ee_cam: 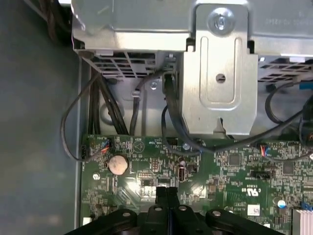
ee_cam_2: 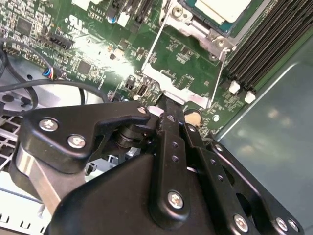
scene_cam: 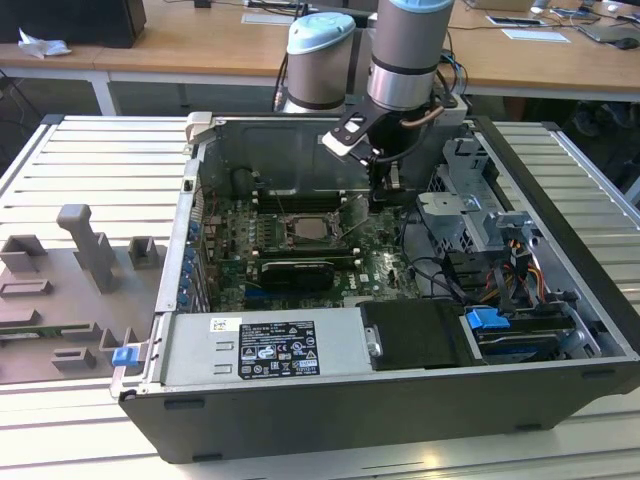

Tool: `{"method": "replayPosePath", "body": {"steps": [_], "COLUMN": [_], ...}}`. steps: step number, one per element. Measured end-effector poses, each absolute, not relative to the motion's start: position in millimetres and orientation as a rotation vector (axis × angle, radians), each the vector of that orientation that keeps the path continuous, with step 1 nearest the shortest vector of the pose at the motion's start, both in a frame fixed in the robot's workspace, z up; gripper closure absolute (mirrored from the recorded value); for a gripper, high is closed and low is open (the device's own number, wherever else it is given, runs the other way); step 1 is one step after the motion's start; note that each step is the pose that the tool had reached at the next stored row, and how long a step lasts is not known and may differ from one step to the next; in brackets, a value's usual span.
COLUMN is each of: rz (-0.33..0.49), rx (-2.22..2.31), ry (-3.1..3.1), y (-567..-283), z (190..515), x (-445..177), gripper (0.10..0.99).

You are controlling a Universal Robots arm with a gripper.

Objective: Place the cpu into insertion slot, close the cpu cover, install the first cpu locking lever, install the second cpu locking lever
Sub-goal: 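Close the cpu cover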

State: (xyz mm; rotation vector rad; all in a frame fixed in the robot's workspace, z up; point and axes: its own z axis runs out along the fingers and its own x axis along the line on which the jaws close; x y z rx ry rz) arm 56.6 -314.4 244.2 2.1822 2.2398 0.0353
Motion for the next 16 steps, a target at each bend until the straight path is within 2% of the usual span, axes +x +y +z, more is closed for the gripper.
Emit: {"method": "replayPosePath", "body": {"steps": [16], "rz": [0.035], "rx": [2.182], "ry": [2.240], "y": [-314], "z": [244], "x": [41], "gripper": [0.980]}}
